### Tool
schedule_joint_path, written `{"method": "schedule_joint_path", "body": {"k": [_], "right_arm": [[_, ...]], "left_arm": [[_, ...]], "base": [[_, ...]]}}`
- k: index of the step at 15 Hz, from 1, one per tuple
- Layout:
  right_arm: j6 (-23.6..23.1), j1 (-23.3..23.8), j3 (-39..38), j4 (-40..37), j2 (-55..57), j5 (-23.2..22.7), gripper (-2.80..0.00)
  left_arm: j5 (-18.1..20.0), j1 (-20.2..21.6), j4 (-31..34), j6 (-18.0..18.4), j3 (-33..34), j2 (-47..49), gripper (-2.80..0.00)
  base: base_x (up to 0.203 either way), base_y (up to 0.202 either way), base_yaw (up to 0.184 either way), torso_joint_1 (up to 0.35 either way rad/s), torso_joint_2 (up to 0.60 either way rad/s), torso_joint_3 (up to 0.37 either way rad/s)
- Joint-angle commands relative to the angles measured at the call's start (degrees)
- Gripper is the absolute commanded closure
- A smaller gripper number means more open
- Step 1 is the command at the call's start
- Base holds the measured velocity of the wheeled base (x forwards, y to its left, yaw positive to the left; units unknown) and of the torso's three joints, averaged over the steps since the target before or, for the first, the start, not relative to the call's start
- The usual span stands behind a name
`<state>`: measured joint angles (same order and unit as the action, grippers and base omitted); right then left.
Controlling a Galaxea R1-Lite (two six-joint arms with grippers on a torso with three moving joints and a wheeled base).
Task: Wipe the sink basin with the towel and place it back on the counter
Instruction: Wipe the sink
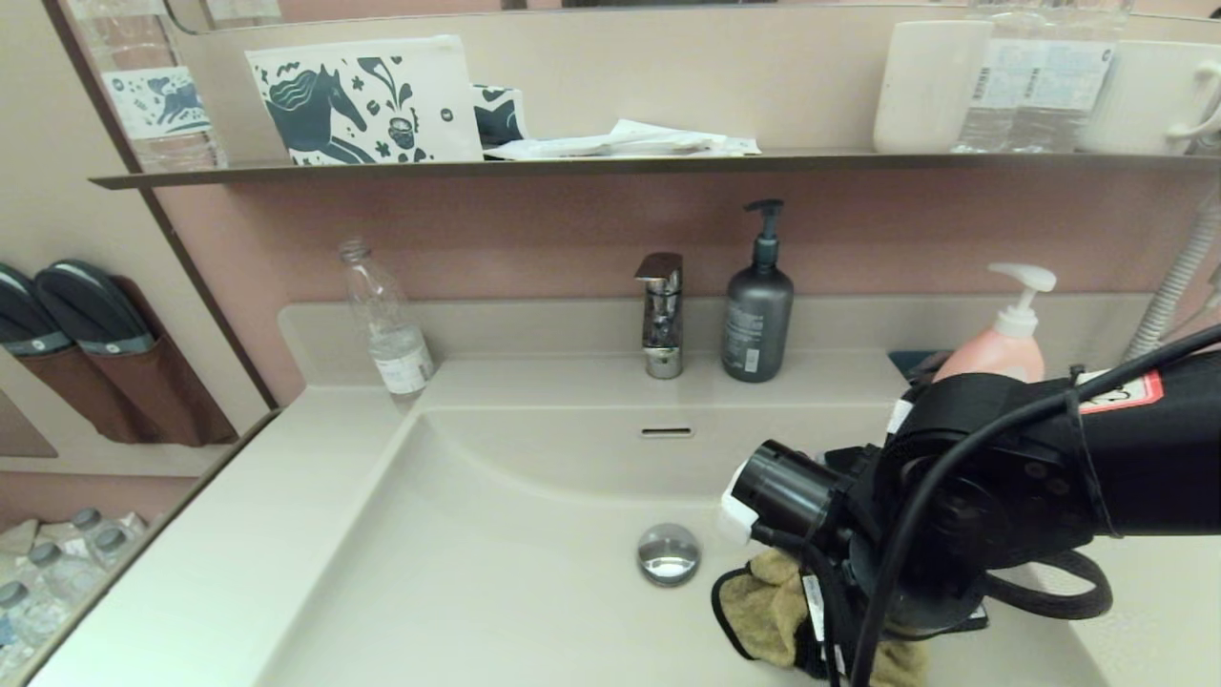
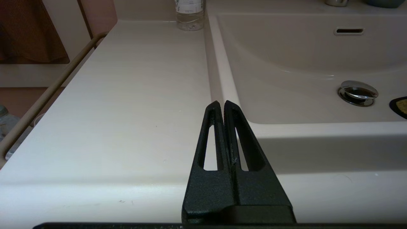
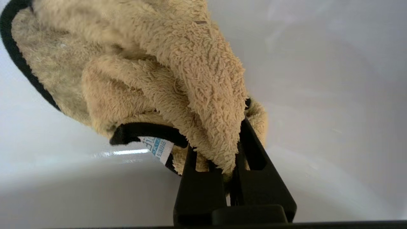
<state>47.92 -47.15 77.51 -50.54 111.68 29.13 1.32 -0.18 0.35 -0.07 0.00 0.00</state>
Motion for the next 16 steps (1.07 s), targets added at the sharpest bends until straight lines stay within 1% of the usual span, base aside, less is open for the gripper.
{"method": "schedule_joint_path", "body": {"k": [1, 3, 4, 6, 9, 11, 16], "right_arm": [[0.3, -0.1, 0.0, -0.3, -1.6, 0.0, 0.0], [0.6, -0.6, 0.0, 0.3, 0.1, -1.0, 0.0], [1.1, -1.0, 0.1, 1.1, 1.3, -2.5, 0.0], [2.5, -2.2, 0.5, 3.8, 3.3, -7.1, 0.0], [4.0, -3.1, 0.5, 11.4, 5.5, -11.0, 0.0], [4.3, -4.1, 1.2, 13.7, 6.8, -16.0, 0.0], [4.3, -7.9, 11.1, 14.0, 12.5, -21.4, 0.0]], "left_arm": [[0.0, 0.0, 0.0, 0.0, 0.0, 0.0, 0.0], [0.0, 0.0, 0.0, 0.0, 0.0, 0.0, 0.0], [0.0, 0.0, 0.0, 0.0, 0.0, 0.0, 0.0], [0.0, 0.0, 0.0, 0.0, 0.0, 0.0, 0.0], [0.0, 0.0, 0.0, 0.0, 0.0, 0.0, 0.0], [0.0, 0.0, 0.0, 0.0, 0.0, 0.0, 0.0], [0.0, 0.0, 0.0, 0.0, 0.0, 0.0, 0.0]], "base": [[0.0, 0.0, 0.0, 0.0, 0.0, 0.0], [0.0, 0.0, 0.0, 0.0, 0.0, 0.0], [0.0, 0.0, 0.0, 0.0, 0.0, 0.0], [0.0, 0.0, 0.0, 0.0, 0.0, 0.0], [0.0, 0.0, 0.0, 0.0, 0.0, 0.0], [0.0, 0.0, 0.0, 0.0, 0.0, 0.0], [0.0, 0.0, 0.0, 0.0, 0.0, 0.0]]}}
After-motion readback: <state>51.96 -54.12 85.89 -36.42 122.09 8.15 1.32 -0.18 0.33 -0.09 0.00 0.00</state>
